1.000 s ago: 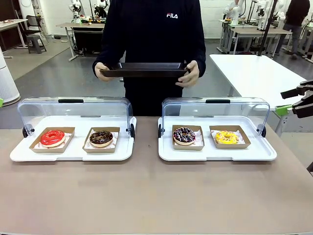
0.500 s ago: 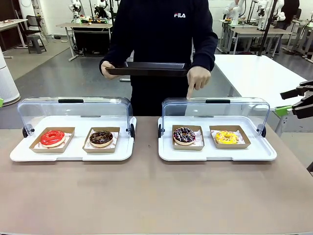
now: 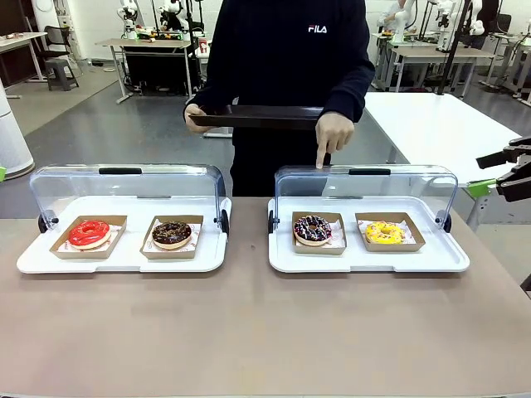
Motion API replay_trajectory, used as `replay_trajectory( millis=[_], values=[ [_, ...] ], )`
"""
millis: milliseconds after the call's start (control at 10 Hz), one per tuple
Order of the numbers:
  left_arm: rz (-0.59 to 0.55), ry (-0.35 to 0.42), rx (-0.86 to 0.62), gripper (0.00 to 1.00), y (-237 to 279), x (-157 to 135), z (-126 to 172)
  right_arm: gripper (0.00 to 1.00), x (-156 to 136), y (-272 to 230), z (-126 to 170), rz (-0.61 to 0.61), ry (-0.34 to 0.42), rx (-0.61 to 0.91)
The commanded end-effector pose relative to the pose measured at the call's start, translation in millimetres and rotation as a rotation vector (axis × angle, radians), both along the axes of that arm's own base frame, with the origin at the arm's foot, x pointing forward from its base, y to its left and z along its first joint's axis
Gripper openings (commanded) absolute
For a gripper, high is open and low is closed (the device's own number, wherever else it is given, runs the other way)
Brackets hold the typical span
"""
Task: Provide the desired donut to the person.
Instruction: Pick up and lift the Paper togo box containing the Donut pointed at by the person.
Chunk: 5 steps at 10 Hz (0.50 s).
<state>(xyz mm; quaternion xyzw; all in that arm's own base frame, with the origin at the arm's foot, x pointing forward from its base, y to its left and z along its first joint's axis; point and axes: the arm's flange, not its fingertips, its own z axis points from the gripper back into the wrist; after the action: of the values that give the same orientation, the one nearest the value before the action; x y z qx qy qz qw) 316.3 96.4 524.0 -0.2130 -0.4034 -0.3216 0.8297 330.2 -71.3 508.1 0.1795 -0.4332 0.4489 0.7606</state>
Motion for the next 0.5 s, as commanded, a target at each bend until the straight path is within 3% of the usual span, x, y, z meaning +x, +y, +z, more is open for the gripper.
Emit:
replay_trajectory(
  millis=[0,400],
  values=[
    [-0.011,-0.008,-0.004,1.0,1.6,0.2,-0.7,1.0,3.5,-0.2,-1.2,0.015,-0.013,0.016],
    [-0.011,-0.008,-0.004,1.0,1.6,0.2,-0.7,1.0,3.5,-0.2,-1.2,0.015,-0.013,0.016]
  ],
)
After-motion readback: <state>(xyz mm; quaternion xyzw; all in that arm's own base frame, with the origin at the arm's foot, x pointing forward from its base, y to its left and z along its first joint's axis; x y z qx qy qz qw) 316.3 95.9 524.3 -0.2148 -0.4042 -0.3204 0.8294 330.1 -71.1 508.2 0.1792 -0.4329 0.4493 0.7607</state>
